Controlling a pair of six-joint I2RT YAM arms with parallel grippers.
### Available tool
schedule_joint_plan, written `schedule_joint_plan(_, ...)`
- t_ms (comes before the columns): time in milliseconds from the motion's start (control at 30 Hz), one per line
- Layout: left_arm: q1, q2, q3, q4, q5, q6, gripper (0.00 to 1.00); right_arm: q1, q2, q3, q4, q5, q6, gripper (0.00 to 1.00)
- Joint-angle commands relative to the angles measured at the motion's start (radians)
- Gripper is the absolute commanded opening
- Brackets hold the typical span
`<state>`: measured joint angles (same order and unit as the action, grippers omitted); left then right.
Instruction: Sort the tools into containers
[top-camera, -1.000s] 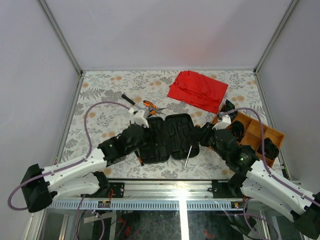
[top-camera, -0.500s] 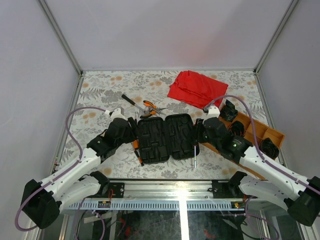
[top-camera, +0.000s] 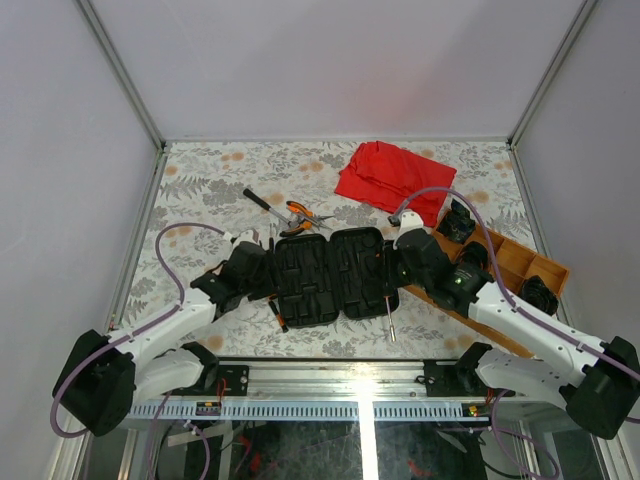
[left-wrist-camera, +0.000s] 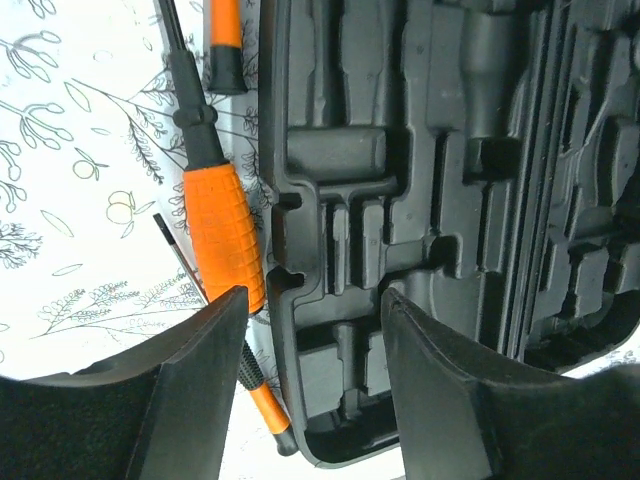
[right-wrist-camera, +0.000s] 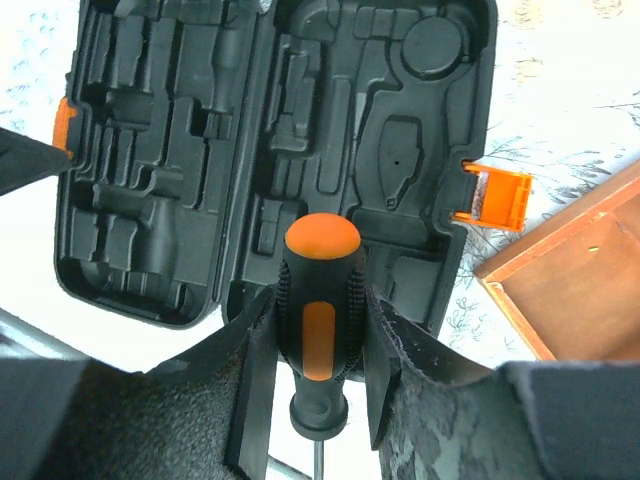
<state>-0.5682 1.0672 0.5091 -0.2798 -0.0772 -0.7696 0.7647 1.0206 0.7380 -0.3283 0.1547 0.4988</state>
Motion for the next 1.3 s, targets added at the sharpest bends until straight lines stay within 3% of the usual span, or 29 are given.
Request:
schedule_joint_plan(0,0.007,0.007,-0.043,0.115,0.059,-0.035,0.54,-0.006,-0.008,0.060,0.043,-0.068,-0.038,0.00)
schedule_joint_plan(367,0.007,0.041,-0.091,0.243,0.187,-0.069,0.46,-0.005,-0.002,0.064,0.061,-0.075,-0.049,0.00)
schedule_joint_plan(633,0.006,-0.035,-0.054,0.131,0.086,-0.046,0.47,-0.005,0.044,0.115,0.081,-0.038,-0.033,0.01)
schedule_joint_plan(967,0.011,-0.074,-0.020,0.056,0.013,0.000,0.52,-0.006,0.292,0.283,0.133,-0.096,0.010,0.02)
schedule_joint_plan(1267,0.014,-0.034,-0.064,0.123,0.022,0.012,0.52,-0.005,0.577,0.481,0.123,-0.152,0.025,0.02)
